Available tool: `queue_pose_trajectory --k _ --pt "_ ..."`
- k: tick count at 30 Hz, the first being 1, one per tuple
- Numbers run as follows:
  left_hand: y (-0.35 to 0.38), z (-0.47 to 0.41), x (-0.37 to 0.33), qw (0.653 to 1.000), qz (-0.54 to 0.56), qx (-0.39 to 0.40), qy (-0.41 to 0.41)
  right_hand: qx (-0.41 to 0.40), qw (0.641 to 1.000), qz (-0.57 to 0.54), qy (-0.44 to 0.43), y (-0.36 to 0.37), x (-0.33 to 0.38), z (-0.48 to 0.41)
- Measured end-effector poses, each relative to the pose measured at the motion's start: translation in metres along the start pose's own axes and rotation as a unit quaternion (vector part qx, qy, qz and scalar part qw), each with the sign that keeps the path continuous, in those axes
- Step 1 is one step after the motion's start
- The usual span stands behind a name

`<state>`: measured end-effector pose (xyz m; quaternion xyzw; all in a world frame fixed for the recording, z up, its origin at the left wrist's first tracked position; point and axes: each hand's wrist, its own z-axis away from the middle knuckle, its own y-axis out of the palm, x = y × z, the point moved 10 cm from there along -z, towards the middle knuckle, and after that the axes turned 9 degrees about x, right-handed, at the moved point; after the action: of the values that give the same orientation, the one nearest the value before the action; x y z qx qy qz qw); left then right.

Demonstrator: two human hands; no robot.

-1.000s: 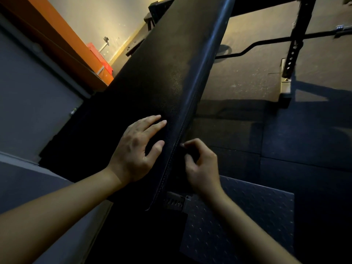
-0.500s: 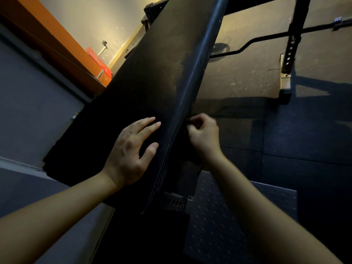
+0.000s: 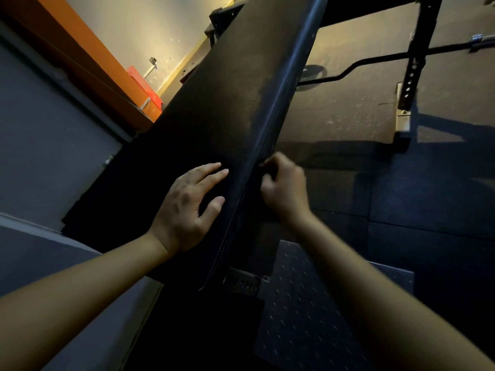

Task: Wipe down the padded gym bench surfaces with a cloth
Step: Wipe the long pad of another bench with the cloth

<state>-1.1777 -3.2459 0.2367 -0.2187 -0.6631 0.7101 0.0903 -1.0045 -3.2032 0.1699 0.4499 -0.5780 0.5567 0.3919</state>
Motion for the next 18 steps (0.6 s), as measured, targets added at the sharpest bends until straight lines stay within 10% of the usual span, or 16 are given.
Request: queue_pose_trajectory --k 4,9,18 --pt "0.000 0.000 0.000 1.000 -0.007 0.006 -0.005 -0.021 1.000 -0.019 0.009 0.003 -0.001 0.007" --pt "0.001 -0.002 0.002 1.000 -0.012 0.012 -0.004 0.142 0.986 -0.015 -0.091 0.048 0.027 0.111" --pt "0.001 0.000 0.002 1.000 -0.010 0.009 -0.009 -0.007 1.000 0.006 -0.028 0.010 0.023 0.034"
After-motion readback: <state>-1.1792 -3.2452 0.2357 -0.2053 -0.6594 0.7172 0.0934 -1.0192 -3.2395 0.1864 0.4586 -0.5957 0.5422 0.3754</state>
